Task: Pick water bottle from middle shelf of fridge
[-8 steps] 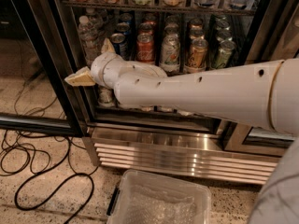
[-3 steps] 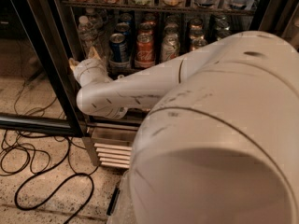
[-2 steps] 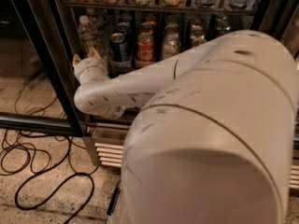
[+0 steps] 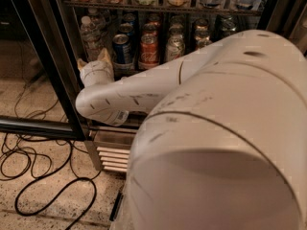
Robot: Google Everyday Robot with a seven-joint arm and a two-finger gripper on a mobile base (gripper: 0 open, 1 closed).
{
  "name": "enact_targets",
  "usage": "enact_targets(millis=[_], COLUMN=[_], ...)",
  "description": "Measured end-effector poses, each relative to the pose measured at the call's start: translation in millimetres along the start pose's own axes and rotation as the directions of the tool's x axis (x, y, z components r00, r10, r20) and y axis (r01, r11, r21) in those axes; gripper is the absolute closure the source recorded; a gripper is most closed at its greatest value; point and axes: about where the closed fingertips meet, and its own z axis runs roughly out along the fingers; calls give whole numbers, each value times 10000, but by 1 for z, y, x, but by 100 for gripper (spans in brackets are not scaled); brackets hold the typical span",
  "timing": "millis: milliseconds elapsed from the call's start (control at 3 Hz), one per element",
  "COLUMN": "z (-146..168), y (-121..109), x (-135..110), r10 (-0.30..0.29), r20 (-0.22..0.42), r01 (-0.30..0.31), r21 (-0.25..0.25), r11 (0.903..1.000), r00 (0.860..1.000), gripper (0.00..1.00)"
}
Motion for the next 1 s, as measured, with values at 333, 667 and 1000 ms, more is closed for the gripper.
enact_targets(millis=[333, 667, 1000], z=[4, 14, 35], y=[0, -2, -9], x=[3, 3, 4], r10=[49, 96, 109], r20=[-77, -61, 10], r01=[-48, -96, -109], r21=[92, 88, 60], r11=[9999, 9999, 9999], r00=[10000, 9999, 9999], gripper=[37, 40, 39])
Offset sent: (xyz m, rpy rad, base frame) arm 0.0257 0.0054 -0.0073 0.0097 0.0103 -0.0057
